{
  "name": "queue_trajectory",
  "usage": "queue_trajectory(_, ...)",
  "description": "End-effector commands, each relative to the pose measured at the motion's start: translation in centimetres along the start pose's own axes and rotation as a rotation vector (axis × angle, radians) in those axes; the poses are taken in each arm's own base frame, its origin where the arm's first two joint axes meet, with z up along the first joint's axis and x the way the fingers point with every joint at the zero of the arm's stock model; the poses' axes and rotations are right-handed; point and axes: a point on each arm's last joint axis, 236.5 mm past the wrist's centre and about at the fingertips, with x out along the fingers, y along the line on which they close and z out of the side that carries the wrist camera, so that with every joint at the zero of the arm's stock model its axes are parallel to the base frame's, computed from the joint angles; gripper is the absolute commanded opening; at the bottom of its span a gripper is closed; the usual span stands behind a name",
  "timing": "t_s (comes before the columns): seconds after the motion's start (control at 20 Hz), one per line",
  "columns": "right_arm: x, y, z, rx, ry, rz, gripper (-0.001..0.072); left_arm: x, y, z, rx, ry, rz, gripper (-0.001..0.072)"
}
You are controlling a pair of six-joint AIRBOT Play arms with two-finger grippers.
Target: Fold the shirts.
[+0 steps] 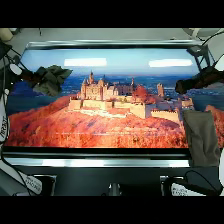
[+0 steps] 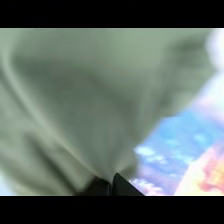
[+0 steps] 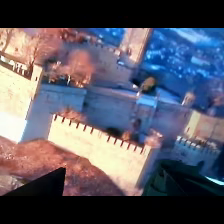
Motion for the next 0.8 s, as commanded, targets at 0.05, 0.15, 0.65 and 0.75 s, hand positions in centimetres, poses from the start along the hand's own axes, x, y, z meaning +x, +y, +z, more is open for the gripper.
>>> queue_trajectory(0.05, -9.4, -0.5, 2.5, -0.077, -0.218, -0.136, 0.0664, -15.0, -10.3, 2.3, 0.429, -0.235, -0.163, 0.0023)
queue_trajectory(0.15, -15.0, 0.2, 2.6, -0.088, -0.331, -0.187, 0.0664, -24.7, -15.7, 0.0, 0.579, -0.346, -0.261, 0.0023)
queue_trajectory(0.65, -27.2, 5.7, -5.3, -0.119, -0.419, -0.231, 0.0664, -32.7, -26.6, -21.3, 0.866, -0.183, -0.606, 0.0023)
queue_trajectory(0.75, -25.3, 6.4, -7.1, -0.117, -0.303, -0.172, 0.0664, -26.4, -25.4, -27.2, 0.864, 0.003, -0.556, 0.0024)
